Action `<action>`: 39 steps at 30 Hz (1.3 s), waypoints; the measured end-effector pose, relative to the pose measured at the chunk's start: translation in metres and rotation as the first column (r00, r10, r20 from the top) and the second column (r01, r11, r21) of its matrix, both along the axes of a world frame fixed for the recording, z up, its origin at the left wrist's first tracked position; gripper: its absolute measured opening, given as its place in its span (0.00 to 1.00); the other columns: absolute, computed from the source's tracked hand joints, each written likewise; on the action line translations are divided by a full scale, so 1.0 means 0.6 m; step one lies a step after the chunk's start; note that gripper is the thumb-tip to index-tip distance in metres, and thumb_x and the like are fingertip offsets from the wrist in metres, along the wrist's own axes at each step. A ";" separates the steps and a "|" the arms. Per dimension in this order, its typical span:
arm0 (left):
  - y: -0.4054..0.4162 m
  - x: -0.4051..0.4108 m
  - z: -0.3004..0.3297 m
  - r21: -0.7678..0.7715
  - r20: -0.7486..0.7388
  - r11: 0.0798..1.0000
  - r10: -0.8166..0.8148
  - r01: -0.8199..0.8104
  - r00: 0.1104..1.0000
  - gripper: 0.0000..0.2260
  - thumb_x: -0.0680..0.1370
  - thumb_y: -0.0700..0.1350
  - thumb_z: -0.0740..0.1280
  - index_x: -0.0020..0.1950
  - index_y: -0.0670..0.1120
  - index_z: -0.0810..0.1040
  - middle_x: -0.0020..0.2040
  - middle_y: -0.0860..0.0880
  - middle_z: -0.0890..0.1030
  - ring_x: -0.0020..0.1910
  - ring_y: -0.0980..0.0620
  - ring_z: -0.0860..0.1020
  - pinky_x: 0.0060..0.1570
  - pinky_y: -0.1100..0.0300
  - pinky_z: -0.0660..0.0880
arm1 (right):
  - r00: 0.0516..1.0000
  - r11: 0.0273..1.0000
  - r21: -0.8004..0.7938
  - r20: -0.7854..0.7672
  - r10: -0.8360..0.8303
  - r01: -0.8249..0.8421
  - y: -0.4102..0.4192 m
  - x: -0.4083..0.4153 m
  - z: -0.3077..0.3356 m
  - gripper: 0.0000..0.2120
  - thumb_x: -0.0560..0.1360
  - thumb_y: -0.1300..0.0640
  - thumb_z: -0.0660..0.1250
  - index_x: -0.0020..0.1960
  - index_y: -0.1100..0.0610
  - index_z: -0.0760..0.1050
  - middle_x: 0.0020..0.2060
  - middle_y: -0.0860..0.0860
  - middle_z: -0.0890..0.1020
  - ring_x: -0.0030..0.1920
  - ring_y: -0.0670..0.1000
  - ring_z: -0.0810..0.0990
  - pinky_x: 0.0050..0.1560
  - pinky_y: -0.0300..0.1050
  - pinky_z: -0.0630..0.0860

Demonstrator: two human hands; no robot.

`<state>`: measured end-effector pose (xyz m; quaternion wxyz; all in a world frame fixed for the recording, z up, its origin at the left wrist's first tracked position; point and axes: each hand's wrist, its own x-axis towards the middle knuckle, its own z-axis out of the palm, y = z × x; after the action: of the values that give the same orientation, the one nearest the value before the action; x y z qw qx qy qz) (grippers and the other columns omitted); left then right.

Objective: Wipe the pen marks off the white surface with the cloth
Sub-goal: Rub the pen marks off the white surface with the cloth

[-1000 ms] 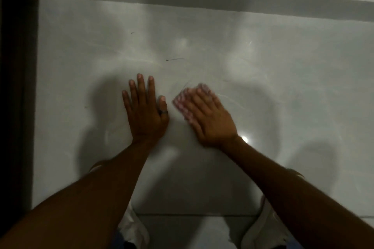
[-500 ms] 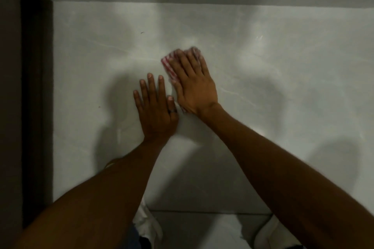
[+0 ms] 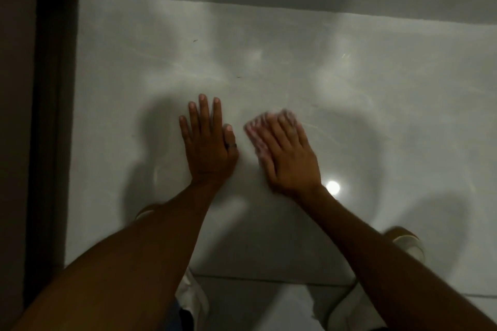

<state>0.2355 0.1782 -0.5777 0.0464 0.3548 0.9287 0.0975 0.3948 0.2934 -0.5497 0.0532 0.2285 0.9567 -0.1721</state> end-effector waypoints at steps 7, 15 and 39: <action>-0.001 0.000 -0.001 -0.014 -0.050 1.000 -0.015 0.014 0.999 0.28 0.88 0.52 0.53 0.88 0.45 0.60 0.88 0.39 0.59 0.88 0.37 0.57 0.85 0.34 0.55 | 0.948 0.948 -0.037 -0.028 -0.317 0.316 0.106 -0.240 0.019 0.30 0.88 0.45 0.48 0.88 0.51 0.52 0.89 0.56 0.56 0.89 0.62 0.49 0.90 0.62 0.46; -0.001 0.000 -0.002 -0.023 -0.060 1.000 -0.023 0.022 0.998 0.28 0.88 0.53 0.53 0.88 0.46 0.60 0.88 0.40 0.59 0.88 0.37 0.57 0.85 0.34 0.55 | 0.986 0.988 -0.009 -0.075 -0.152 0.152 0.065 -0.111 0.010 0.27 0.88 0.46 0.54 0.86 0.47 0.61 0.87 0.53 0.63 0.89 0.59 0.55 0.90 0.60 0.51; -0.001 0.000 -0.002 -0.056 -0.013 0.998 -0.011 0.011 1.000 0.28 0.88 0.53 0.53 0.88 0.47 0.60 0.88 0.41 0.59 0.88 0.38 0.56 0.86 0.36 0.53 | 0.965 0.976 -0.122 -0.170 -0.201 0.182 0.129 -0.024 0.008 0.33 0.76 0.57 0.59 0.81 0.60 0.70 0.82 0.61 0.70 0.86 0.66 0.63 0.88 0.70 0.53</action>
<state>0.2356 0.1773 -0.5787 0.0507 0.3591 0.9294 0.0689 0.3802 0.3706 -0.5447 -0.0391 0.3002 0.9205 -0.2470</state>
